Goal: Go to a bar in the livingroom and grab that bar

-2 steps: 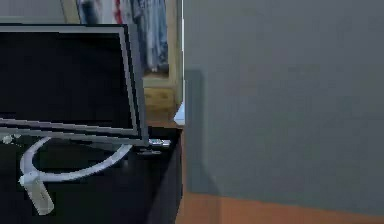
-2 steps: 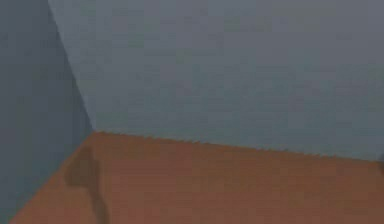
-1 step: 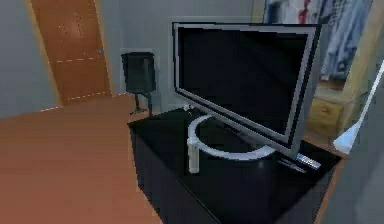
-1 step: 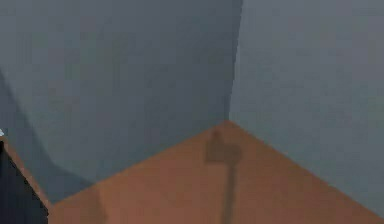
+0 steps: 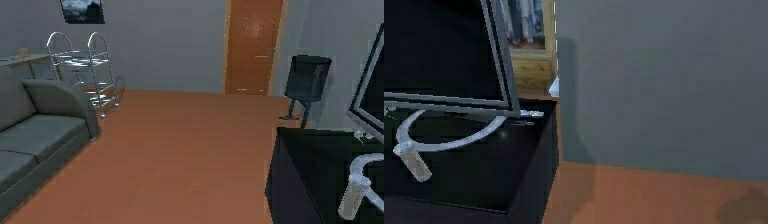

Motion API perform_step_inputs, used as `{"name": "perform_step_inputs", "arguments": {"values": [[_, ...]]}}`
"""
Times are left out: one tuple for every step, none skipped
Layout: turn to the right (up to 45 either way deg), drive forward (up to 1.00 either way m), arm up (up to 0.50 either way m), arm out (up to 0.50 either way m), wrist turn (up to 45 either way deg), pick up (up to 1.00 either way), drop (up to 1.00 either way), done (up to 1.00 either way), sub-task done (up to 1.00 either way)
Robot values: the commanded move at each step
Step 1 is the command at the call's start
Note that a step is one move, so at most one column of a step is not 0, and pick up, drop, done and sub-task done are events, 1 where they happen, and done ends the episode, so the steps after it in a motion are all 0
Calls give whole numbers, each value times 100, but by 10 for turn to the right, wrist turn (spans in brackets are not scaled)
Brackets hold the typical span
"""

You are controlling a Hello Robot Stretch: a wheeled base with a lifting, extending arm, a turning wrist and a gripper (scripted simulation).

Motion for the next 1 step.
{"name": "perform_step_inputs", "arguments": {"values": [[-120, 0, 0, 0, 0, 0, 0, 0, 0]]}}
